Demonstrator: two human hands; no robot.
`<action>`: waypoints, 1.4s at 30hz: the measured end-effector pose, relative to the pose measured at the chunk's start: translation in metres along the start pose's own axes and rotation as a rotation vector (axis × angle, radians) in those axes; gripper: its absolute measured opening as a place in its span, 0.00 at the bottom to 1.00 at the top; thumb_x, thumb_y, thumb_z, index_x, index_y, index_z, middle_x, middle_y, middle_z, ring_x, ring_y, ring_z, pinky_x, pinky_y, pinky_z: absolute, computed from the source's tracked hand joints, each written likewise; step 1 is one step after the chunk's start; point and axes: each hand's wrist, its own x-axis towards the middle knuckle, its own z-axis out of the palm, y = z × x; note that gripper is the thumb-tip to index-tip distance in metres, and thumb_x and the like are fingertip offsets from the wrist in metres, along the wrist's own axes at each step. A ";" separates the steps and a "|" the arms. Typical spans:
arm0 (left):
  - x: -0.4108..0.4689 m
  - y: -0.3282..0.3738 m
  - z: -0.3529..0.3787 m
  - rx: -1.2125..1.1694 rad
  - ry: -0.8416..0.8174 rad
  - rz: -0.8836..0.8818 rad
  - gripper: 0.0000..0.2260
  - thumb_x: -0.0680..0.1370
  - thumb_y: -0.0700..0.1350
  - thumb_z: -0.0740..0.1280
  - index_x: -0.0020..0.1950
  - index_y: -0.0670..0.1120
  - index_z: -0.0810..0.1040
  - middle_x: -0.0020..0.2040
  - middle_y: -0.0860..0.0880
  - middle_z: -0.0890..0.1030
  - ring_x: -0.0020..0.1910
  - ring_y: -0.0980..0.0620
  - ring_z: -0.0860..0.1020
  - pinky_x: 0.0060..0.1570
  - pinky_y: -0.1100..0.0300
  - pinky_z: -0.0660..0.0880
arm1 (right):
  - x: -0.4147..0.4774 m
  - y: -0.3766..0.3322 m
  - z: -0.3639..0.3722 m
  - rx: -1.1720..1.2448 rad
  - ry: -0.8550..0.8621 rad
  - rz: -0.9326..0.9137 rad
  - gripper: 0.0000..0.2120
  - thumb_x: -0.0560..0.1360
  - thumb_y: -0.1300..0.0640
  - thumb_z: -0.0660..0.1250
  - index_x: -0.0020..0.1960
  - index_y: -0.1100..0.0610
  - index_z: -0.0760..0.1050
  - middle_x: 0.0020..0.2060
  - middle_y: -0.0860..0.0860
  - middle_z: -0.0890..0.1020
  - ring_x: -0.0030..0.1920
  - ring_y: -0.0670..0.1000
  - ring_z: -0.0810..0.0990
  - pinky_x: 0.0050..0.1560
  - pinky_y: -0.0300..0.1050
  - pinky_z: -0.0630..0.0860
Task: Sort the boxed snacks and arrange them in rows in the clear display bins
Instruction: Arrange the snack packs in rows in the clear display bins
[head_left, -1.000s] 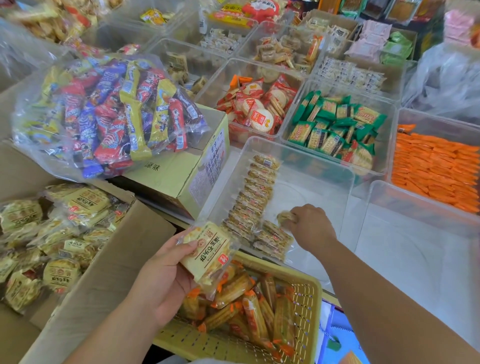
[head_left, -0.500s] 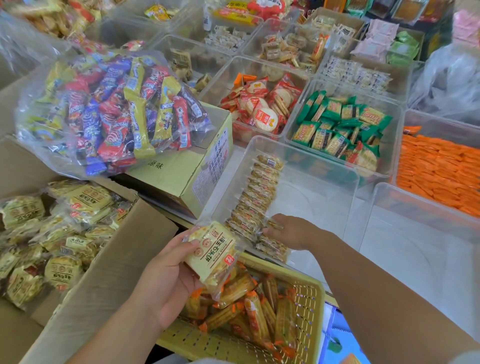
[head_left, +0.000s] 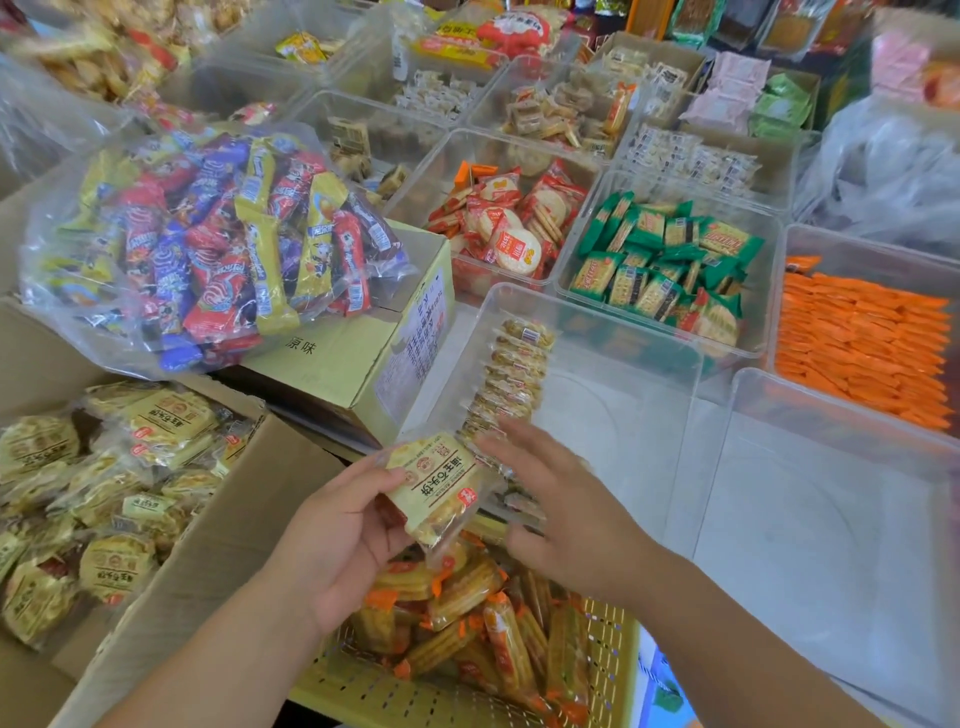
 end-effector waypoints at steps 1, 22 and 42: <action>0.003 0.001 0.006 0.036 -0.010 -0.003 0.21 0.72 0.40 0.68 0.65 0.39 0.81 0.59 0.36 0.84 0.50 0.43 0.86 0.42 0.51 0.85 | -0.005 -0.005 0.003 -0.039 0.003 -0.066 0.42 0.72 0.51 0.67 0.78 0.31 0.51 0.81 0.41 0.50 0.79 0.50 0.57 0.72 0.52 0.64; 0.118 0.011 0.033 1.466 0.096 -0.024 0.32 0.78 0.55 0.71 0.78 0.51 0.61 0.59 0.44 0.81 0.46 0.45 0.82 0.46 0.52 0.79 | 0.031 0.108 -0.021 -0.207 0.112 0.572 0.15 0.85 0.50 0.55 0.65 0.46 0.77 0.51 0.53 0.74 0.55 0.57 0.75 0.52 0.52 0.77; 0.131 -0.027 0.054 1.430 -0.108 -0.088 0.40 0.78 0.54 0.72 0.79 0.56 0.47 0.74 0.43 0.70 0.45 0.59 0.77 0.36 0.62 0.74 | 0.028 0.126 -0.014 0.410 -0.156 0.846 0.23 0.82 0.44 0.60 0.76 0.42 0.66 0.73 0.54 0.70 0.63 0.57 0.76 0.58 0.48 0.74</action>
